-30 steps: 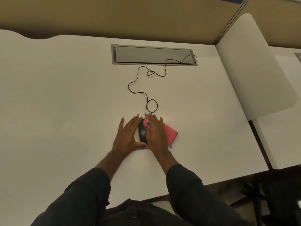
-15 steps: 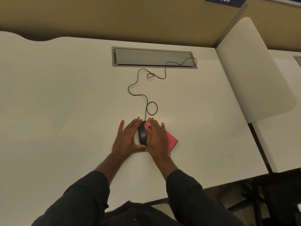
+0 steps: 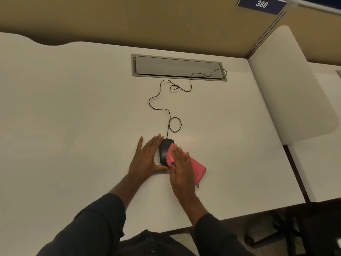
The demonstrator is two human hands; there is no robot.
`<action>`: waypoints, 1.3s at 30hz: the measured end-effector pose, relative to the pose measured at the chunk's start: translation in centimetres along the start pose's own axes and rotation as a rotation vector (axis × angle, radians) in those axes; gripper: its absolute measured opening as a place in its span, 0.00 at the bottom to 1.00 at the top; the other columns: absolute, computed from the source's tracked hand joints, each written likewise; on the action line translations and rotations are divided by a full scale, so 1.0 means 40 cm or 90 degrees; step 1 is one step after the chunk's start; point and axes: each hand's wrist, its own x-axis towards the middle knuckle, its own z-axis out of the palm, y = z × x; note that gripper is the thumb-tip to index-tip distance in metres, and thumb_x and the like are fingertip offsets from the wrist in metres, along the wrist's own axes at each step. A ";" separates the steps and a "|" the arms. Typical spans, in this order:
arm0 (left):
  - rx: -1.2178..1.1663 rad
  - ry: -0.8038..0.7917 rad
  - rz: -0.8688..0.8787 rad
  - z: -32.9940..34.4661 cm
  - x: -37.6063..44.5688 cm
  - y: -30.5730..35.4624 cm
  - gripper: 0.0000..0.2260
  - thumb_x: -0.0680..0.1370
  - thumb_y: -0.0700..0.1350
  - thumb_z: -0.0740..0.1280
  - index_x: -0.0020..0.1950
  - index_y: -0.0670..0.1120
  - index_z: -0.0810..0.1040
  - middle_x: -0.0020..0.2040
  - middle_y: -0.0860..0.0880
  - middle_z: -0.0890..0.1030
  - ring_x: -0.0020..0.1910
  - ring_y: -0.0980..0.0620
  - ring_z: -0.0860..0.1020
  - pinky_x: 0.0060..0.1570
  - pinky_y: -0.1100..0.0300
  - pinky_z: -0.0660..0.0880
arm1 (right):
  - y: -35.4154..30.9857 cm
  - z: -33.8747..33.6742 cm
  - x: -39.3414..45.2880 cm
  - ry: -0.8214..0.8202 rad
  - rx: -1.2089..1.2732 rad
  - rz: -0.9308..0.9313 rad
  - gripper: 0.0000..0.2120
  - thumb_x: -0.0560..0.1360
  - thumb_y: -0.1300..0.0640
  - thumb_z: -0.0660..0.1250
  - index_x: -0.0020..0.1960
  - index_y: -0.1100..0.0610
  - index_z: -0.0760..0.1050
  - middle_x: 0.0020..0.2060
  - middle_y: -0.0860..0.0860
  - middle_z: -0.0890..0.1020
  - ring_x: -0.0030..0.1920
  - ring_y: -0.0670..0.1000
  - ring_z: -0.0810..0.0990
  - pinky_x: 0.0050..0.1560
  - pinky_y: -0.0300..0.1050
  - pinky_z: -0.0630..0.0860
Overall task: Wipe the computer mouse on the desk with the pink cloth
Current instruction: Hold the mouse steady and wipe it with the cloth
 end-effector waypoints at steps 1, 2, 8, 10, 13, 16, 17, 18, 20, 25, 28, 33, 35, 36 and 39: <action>0.000 0.001 0.003 0.000 0.000 0.000 0.57 0.63 0.83 0.53 0.81 0.47 0.56 0.80 0.48 0.60 0.79 0.50 0.59 0.78 0.41 0.42 | -0.002 -0.002 0.017 -0.006 0.000 0.006 0.28 0.79 0.61 0.63 0.76 0.59 0.61 0.74 0.52 0.67 0.76 0.49 0.61 0.76 0.51 0.54; 0.002 0.003 0.005 0.000 0.001 0.000 0.57 0.63 0.83 0.53 0.81 0.47 0.56 0.80 0.47 0.60 0.79 0.50 0.59 0.78 0.40 0.42 | -0.002 -0.005 0.040 -0.013 -0.001 0.014 0.27 0.79 0.61 0.63 0.76 0.59 0.61 0.74 0.52 0.68 0.75 0.49 0.62 0.77 0.51 0.53; 0.004 -0.001 0.006 0.002 0.001 -0.003 0.55 0.64 0.81 0.57 0.81 0.47 0.56 0.80 0.47 0.60 0.79 0.50 0.60 0.78 0.40 0.43 | 0.000 -0.005 0.145 -0.046 -0.041 0.009 0.23 0.81 0.59 0.61 0.75 0.60 0.64 0.72 0.53 0.70 0.73 0.52 0.66 0.77 0.49 0.50; 0.002 -0.003 0.005 0.003 0.002 -0.003 0.55 0.64 0.82 0.56 0.81 0.47 0.56 0.80 0.47 0.60 0.79 0.50 0.60 0.78 0.40 0.42 | 0.003 -0.004 0.133 -0.048 -0.040 0.000 0.24 0.81 0.59 0.61 0.75 0.60 0.63 0.73 0.53 0.69 0.74 0.52 0.65 0.77 0.50 0.52; 0.000 -0.002 0.007 0.003 0.002 -0.004 0.56 0.64 0.82 0.53 0.81 0.46 0.56 0.80 0.47 0.60 0.79 0.49 0.60 0.78 0.40 0.43 | 0.006 -0.001 0.069 -0.035 -0.007 0.000 0.28 0.80 0.61 0.63 0.77 0.58 0.58 0.75 0.52 0.65 0.76 0.49 0.60 0.76 0.53 0.57; -0.008 -0.001 0.005 0.004 0.000 -0.004 0.56 0.64 0.83 0.53 0.81 0.47 0.54 0.80 0.48 0.59 0.79 0.50 0.59 0.78 0.40 0.42 | 0.009 0.004 -0.005 -0.020 0.012 -0.026 0.33 0.78 0.63 0.64 0.78 0.54 0.53 0.77 0.52 0.62 0.77 0.49 0.57 0.74 0.55 0.60; -0.012 0.002 0.003 0.004 0.000 -0.003 0.56 0.64 0.83 0.54 0.81 0.48 0.54 0.80 0.48 0.60 0.79 0.51 0.58 0.78 0.40 0.42 | 0.010 0.004 -0.021 -0.013 0.013 -0.032 0.34 0.78 0.63 0.65 0.78 0.53 0.52 0.76 0.52 0.62 0.77 0.50 0.58 0.74 0.56 0.61; -0.015 0.004 0.002 0.005 -0.001 -0.003 0.56 0.64 0.83 0.54 0.81 0.48 0.54 0.80 0.48 0.60 0.79 0.51 0.58 0.78 0.40 0.42 | 0.010 0.003 -0.027 -0.009 0.015 -0.033 0.35 0.77 0.63 0.65 0.78 0.53 0.52 0.76 0.53 0.63 0.76 0.51 0.59 0.73 0.57 0.62; -0.012 0.000 0.003 0.003 0.000 -0.002 0.56 0.63 0.83 0.54 0.81 0.48 0.53 0.80 0.48 0.59 0.79 0.51 0.58 0.78 0.41 0.41 | 0.008 -0.001 -0.012 -0.008 0.007 -0.031 0.32 0.78 0.62 0.64 0.78 0.56 0.54 0.75 0.54 0.65 0.76 0.52 0.61 0.73 0.57 0.62; 0.005 0.011 0.020 0.004 -0.001 -0.004 0.56 0.64 0.81 0.57 0.81 0.45 0.55 0.80 0.47 0.60 0.79 0.51 0.58 0.78 0.39 0.43 | -0.002 -0.008 0.077 -0.038 -0.044 -0.015 0.27 0.78 0.61 0.62 0.76 0.60 0.61 0.74 0.54 0.67 0.75 0.52 0.63 0.74 0.56 0.60; 0.017 -0.001 0.015 0.005 -0.002 -0.004 0.56 0.64 0.81 0.57 0.81 0.46 0.53 0.81 0.48 0.58 0.80 0.52 0.56 0.78 0.41 0.41 | 0.000 -0.008 0.096 -0.058 -0.091 -0.031 0.25 0.79 0.59 0.61 0.75 0.61 0.63 0.73 0.56 0.69 0.73 0.55 0.66 0.74 0.56 0.61; 0.011 -0.006 0.022 0.002 -0.003 -0.004 0.56 0.64 0.82 0.54 0.81 0.47 0.49 0.81 0.47 0.56 0.80 0.51 0.54 0.78 0.40 0.40 | 0.002 -0.015 0.098 -0.067 -0.116 -0.045 0.25 0.79 0.58 0.62 0.75 0.61 0.62 0.73 0.56 0.69 0.73 0.54 0.66 0.75 0.51 0.56; 0.006 -0.013 0.021 -0.001 -0.004 -0.003 0.55 0.64 0.82 0.53 0.80 0.49 0.45 0.81 0.47 0.55 0.80 0.50 0.53 0.78 0.41 0.39 | -0.003 -0.016 0.098 -0.068 -0.104 -0.037 0.25 0.80 0.59 0.62 0.75 0.60 0.62 0.73 0.55 0.68 0.74 0.54 0.65 0.75 0.51 0.56; 0.004 -0.014 0.021 -0.002 -0.004 -0.002 0.55 0.64 0.82 0.53 0.79 0.49 0.44 0.81 0.47 0.54 0.80 0.50 0.53 0.78 0.41 0.38 | -0.005 -0.017 0.099 -0.071 -0.098 -0.035 0.25 0.80 0.59 0.61 0.75 0.60 0.62 0.73 0.55 0.68 0.74 0.54 0.64 0.75 0.52 0.56; 0.001 -0.015 0.019 -0.004 -0.003 -0.003 0.56 0.63 0.82 0.52 0.80 0.47 0.47 0.81 0.47 0.54 0.80 0.50 0.52 0.78 0.42 0.38 | -0.005 -0.018 0.090 -0.080 -0.078 -0.037 0.26 0.80 0.59 0.59 0.76 0.60 0.59 0.75 0.55 0.65 0.76 0.53 0.61 0.76 0.54 0.57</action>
